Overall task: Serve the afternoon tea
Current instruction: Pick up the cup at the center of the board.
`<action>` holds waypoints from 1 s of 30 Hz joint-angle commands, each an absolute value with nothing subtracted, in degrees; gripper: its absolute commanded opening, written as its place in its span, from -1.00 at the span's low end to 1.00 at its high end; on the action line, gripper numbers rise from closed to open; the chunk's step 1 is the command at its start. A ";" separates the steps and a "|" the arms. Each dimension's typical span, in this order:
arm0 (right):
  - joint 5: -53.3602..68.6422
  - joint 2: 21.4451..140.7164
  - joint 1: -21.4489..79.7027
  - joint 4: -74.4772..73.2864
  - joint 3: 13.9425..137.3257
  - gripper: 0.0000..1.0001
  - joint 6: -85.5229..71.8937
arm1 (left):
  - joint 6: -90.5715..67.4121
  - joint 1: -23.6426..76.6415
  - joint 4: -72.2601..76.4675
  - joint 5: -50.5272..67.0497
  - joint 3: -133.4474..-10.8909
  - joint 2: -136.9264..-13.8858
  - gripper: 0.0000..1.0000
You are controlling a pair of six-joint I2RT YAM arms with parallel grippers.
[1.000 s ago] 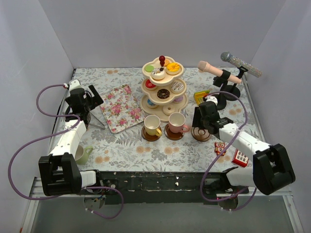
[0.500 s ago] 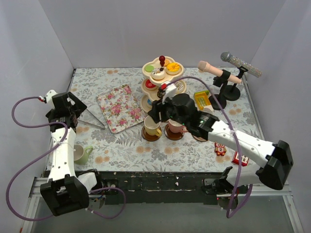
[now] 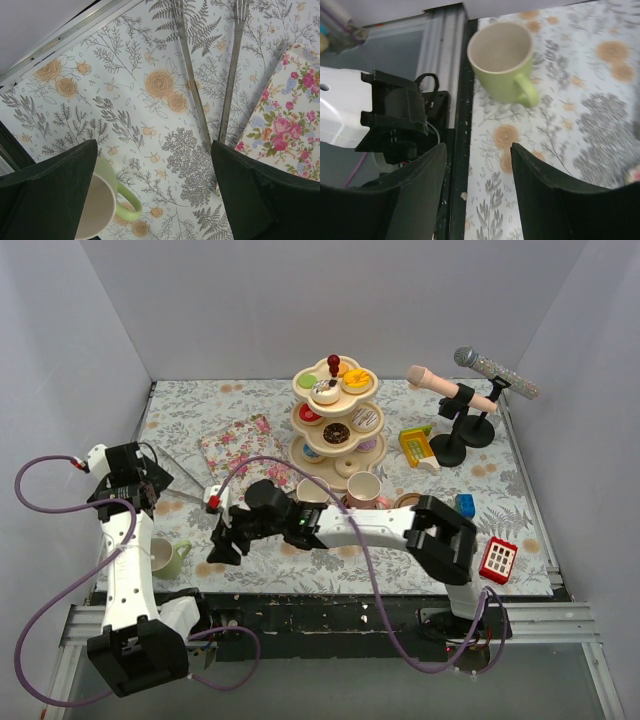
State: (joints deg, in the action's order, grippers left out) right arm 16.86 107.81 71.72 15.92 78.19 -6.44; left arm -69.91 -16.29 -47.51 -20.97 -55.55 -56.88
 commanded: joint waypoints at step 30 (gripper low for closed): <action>35.42 144.31 71.54 12.48 116.89 0.25 18.10 | -67.50 -16.52 -34.28 -21.89 -43.95 -49.13 0.96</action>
